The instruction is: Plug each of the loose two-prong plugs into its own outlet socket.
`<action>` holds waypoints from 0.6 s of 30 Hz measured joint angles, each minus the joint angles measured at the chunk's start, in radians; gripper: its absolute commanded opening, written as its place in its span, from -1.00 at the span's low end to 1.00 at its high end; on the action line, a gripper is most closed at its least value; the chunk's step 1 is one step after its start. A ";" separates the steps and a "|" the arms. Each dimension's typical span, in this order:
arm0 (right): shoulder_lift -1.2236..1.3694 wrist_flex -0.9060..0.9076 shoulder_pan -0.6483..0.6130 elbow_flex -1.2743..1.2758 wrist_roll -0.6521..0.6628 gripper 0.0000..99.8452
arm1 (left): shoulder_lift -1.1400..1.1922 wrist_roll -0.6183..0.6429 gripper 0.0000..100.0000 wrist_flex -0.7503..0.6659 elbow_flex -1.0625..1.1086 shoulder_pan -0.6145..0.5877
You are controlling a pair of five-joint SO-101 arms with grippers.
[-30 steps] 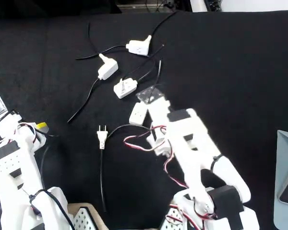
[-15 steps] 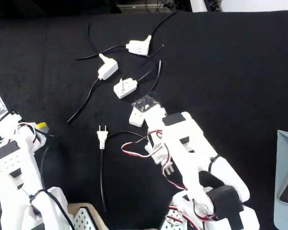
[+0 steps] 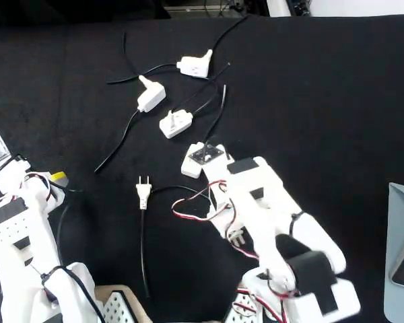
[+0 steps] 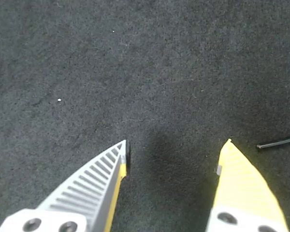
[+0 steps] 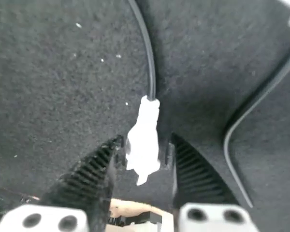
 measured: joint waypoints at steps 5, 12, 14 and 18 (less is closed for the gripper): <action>0.104 0.005 0.011 -0.046 -0.003 -0.90 | 0.000 0.000 -0.40 0.000 0.000 0.000; 0.132 0.003 0.038 -0.106 -0.003 -0.77 | 0.000 0.000 -0.40 0.000 0.000 0.000; 0.138 0.006 0.038 -0.106 -0.003 -0.76 | 0.000 0.000 -0.40 0.000 0.000 0.000; 0.141 0.046 0.037 -0.106 -0.003 -0.76 | 0.000 0.000 -0.40 0.000 0.000 0.000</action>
